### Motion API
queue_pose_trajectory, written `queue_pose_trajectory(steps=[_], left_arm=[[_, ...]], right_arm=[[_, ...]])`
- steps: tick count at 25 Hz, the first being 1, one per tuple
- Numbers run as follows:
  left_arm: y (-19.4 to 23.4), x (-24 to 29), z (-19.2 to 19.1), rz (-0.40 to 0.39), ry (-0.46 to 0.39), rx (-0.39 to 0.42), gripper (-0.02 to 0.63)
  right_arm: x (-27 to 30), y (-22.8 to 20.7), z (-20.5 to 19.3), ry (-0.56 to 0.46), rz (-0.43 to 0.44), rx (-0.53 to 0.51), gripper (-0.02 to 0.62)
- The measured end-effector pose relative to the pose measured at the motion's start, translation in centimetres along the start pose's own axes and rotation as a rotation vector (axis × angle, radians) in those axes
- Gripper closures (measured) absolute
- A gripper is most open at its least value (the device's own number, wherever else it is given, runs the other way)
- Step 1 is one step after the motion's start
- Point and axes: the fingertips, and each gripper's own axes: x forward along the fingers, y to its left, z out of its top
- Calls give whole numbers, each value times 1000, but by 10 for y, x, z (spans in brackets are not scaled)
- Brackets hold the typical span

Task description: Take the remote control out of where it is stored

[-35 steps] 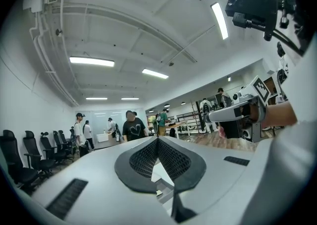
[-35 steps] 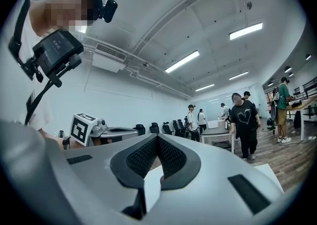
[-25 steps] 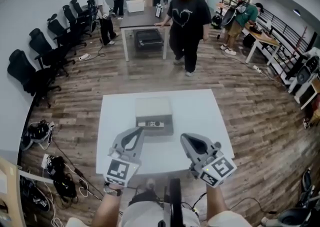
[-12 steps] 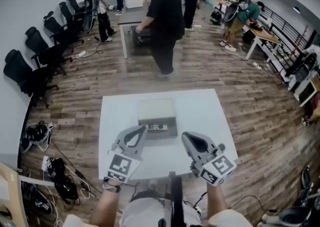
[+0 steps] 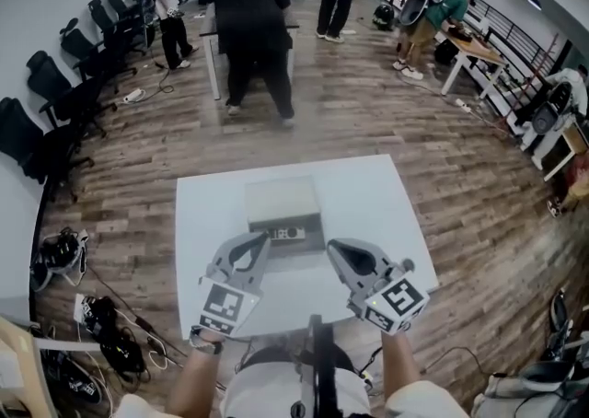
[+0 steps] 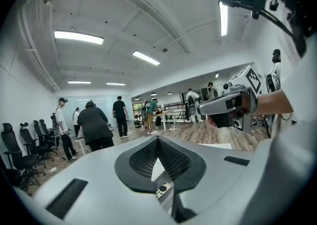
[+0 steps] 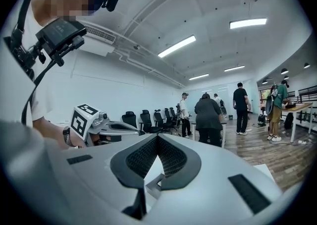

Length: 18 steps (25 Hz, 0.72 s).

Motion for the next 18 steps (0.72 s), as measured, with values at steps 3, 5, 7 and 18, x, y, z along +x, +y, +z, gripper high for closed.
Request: queue_pose_trajectory(steps=[3,5,7,18], left_arm=[[-1,5,-6,-7,11,-20,618],[-2,7,-10,-12,24,-38,618],[-2,8,-16,-12,33,-46,618],[-5,19,-24,73,67,-97,618]], right_arm=[[6,-7,-3,14,-2,-5,597],[10,-9,-5,29,2,-17,597],[14,-11,-9,42,13,-27,597],[31,-29,-24,111,106,-53,597]])
